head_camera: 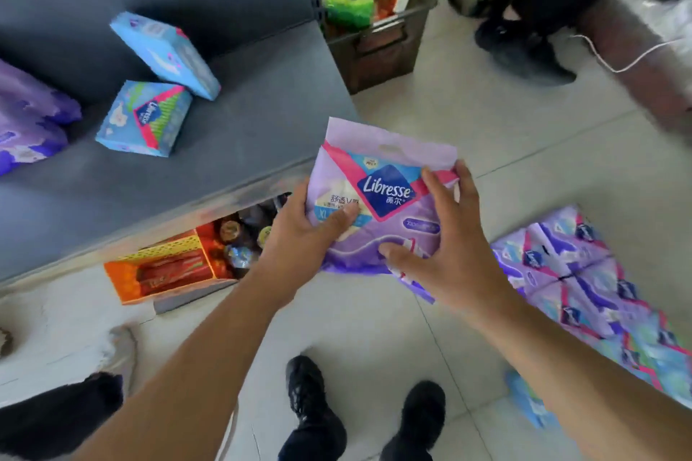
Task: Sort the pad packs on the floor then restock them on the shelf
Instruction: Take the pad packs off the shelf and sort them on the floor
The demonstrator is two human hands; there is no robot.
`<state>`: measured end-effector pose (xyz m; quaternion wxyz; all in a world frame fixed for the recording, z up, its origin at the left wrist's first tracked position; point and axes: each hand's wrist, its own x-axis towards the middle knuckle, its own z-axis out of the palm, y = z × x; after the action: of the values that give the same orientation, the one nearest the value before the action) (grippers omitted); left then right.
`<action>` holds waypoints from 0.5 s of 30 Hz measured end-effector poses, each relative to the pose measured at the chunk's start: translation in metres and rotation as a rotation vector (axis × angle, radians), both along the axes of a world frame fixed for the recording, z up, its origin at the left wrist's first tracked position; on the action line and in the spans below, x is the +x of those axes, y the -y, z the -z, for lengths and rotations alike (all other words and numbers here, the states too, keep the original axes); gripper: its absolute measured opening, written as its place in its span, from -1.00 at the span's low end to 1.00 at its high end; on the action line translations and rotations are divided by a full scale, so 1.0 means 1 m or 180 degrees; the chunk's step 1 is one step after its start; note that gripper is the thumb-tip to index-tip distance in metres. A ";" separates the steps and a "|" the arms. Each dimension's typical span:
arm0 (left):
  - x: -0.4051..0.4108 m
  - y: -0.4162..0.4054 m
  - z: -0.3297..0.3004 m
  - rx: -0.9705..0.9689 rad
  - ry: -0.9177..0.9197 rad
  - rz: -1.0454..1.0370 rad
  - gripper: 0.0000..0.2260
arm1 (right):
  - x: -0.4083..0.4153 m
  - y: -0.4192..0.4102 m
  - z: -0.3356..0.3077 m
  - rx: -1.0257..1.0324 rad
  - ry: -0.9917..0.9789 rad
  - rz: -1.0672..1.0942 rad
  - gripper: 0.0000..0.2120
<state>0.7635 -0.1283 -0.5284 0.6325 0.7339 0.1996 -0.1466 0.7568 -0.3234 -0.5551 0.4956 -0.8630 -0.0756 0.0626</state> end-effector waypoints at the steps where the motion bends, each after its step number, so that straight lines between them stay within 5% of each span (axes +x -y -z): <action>1: 0.002 0.012 0.002 -0.0011 -0.0009 0.0035 -0.72 | -0.002 0.011 0.004 -0.0039 -0.0010 0.0076 -0.15; 10: 0.025 0.170 0.039 0.0007 -0.0407 0.1155 -0.52 | -0.047 0.161 0.035 -0.0084 -0.0440 0.1232 -0.16; 15: 0.032 0.212 0.067 0.0096 -0.0573 0.1488 -0.69 | -0.066 0.188 0.051 0.0122 -0.0789 0.1670 -0.20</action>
<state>0.7959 -0.3406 -0.5957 0.5501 0.7535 0.0820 -0.3507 0.6910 -0.5112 -0.6064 0.5166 -0.8293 0.2102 0.0358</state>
